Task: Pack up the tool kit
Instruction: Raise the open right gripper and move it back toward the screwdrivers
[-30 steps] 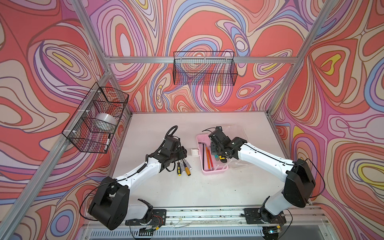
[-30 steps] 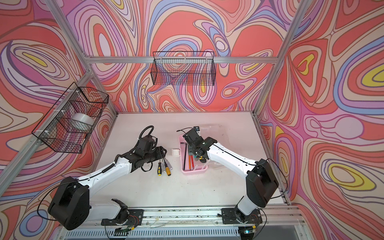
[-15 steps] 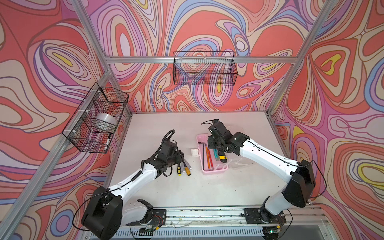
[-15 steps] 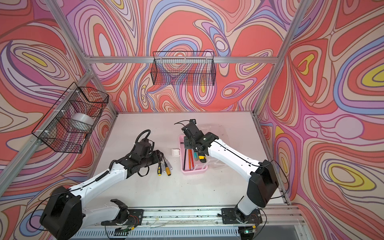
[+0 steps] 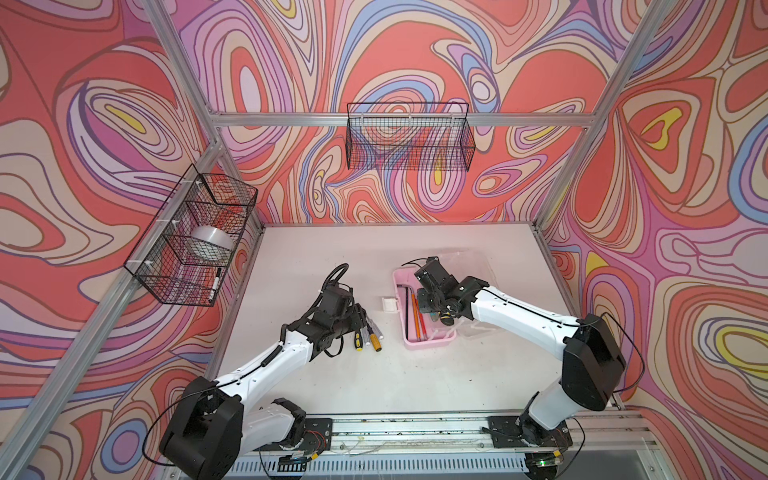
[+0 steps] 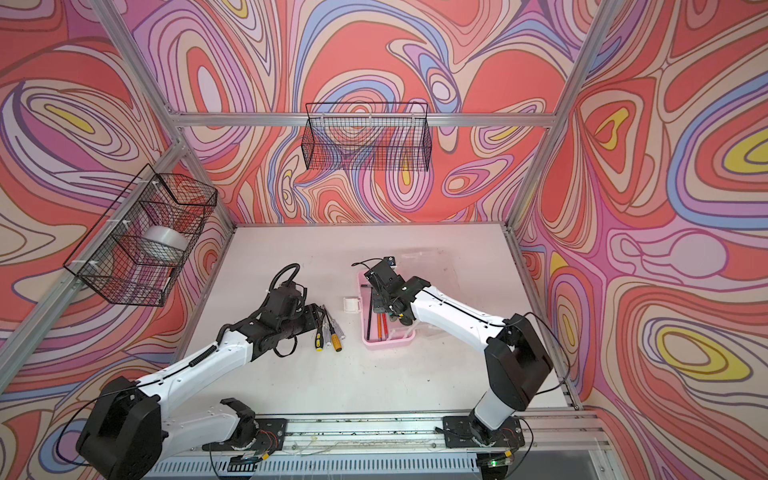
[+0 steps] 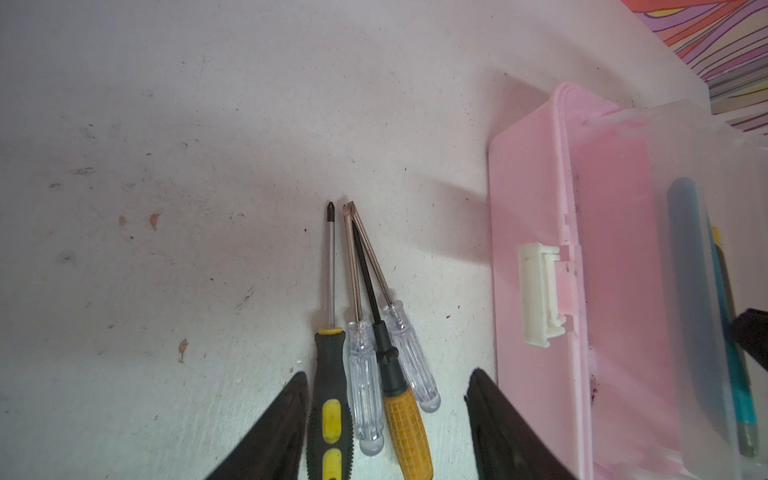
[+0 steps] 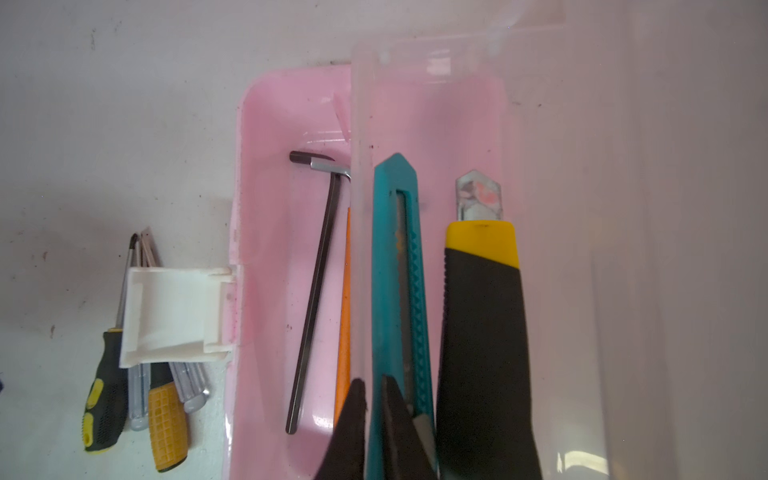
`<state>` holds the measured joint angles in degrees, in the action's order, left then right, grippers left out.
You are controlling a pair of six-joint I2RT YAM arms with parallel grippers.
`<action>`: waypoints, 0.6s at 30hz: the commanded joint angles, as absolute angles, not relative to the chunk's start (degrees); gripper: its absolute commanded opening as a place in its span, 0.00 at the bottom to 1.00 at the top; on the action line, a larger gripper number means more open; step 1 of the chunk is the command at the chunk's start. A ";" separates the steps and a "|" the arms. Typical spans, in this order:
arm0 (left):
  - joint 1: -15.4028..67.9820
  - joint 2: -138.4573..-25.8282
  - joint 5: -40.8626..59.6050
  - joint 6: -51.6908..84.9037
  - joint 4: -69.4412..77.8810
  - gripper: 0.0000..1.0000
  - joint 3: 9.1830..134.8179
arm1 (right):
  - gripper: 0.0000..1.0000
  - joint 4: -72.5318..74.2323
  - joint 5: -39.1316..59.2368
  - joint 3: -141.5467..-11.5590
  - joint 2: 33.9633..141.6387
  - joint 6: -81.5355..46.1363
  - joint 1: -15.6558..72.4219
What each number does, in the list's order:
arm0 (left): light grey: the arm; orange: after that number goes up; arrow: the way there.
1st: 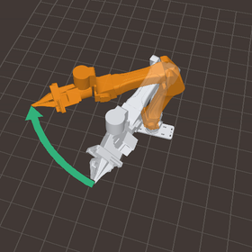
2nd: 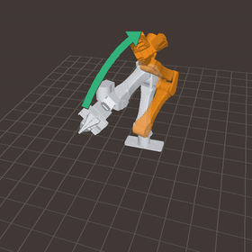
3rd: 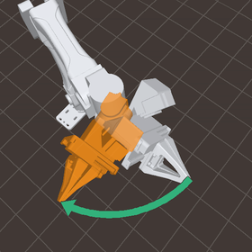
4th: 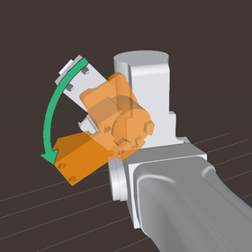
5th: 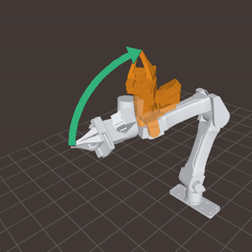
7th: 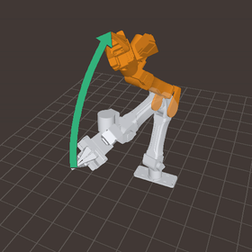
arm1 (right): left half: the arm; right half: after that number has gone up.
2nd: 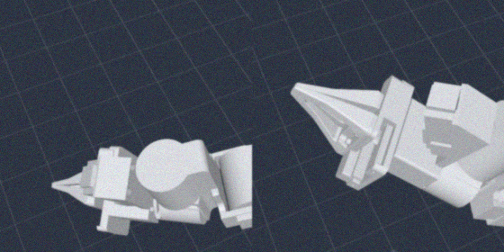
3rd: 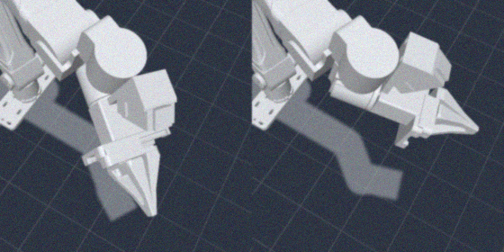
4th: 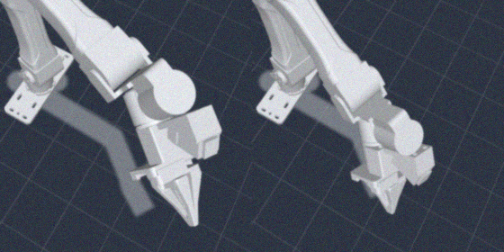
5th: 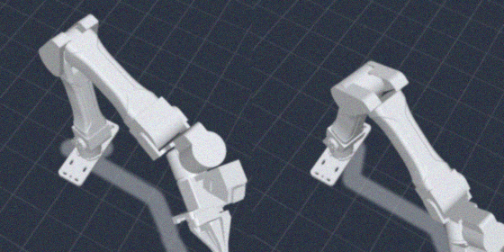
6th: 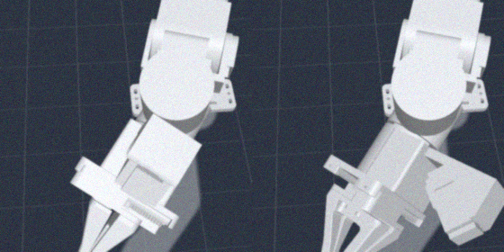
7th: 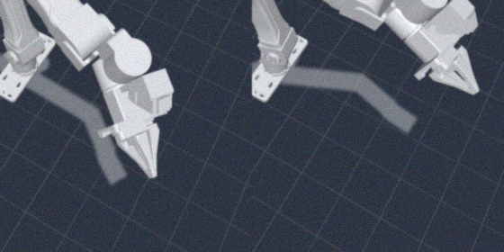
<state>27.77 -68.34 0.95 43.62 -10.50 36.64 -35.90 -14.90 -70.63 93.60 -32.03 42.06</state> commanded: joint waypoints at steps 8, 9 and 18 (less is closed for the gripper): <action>27.97 -68.40 -0.67 44.22 -10.66 0.61 36.31 | 0.08 -35.20 -14.70 -71.50 94.53 -32.31 41.84; 27.95 -68.23 -0.70 43.92 -10.72 0.62 36.38 | 0.09 -35.15 -14.53 -72.15 93.57 -31.95 41.83; 27.96 -67.08 -0.03 41.67 -11.25 0.66 36.78 | 0.34 -38.15 -12.32 -81.06 89.73 -28.10 43.10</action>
